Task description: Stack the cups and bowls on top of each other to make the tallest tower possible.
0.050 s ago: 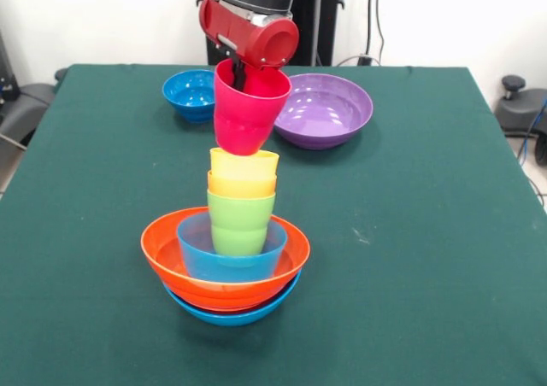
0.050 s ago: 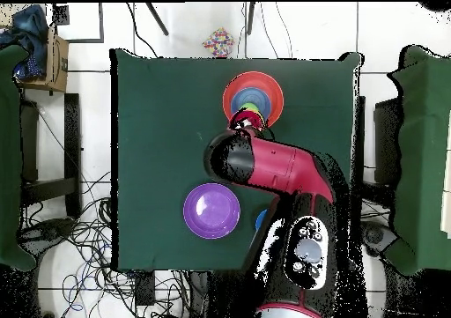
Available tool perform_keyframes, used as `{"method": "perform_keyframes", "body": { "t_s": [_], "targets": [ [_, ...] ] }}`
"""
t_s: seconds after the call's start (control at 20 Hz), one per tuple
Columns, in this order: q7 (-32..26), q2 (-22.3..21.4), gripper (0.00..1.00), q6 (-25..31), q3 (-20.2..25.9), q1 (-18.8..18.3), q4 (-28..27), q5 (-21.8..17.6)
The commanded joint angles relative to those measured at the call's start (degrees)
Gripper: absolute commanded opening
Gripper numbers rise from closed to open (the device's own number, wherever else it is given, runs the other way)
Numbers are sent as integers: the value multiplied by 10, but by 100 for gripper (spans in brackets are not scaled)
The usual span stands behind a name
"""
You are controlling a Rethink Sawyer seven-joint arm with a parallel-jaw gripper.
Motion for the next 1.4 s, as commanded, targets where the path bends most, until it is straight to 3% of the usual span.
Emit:
{"method": "perform_keyframes", "body": {
  "t_s": [0.05, 0.55, 1.05, 1.4],
  "targets": [
    [36, 31, 0, 18, 57, 17, 32, 4],
    [51, 46, 0, -14, 47, 27, 43, 0],
    [39, 58, 0, -8, 40, 31, 30, -11],
    [28, 73, 0, 62, 7, 58, -8, -18]
  ]
}}
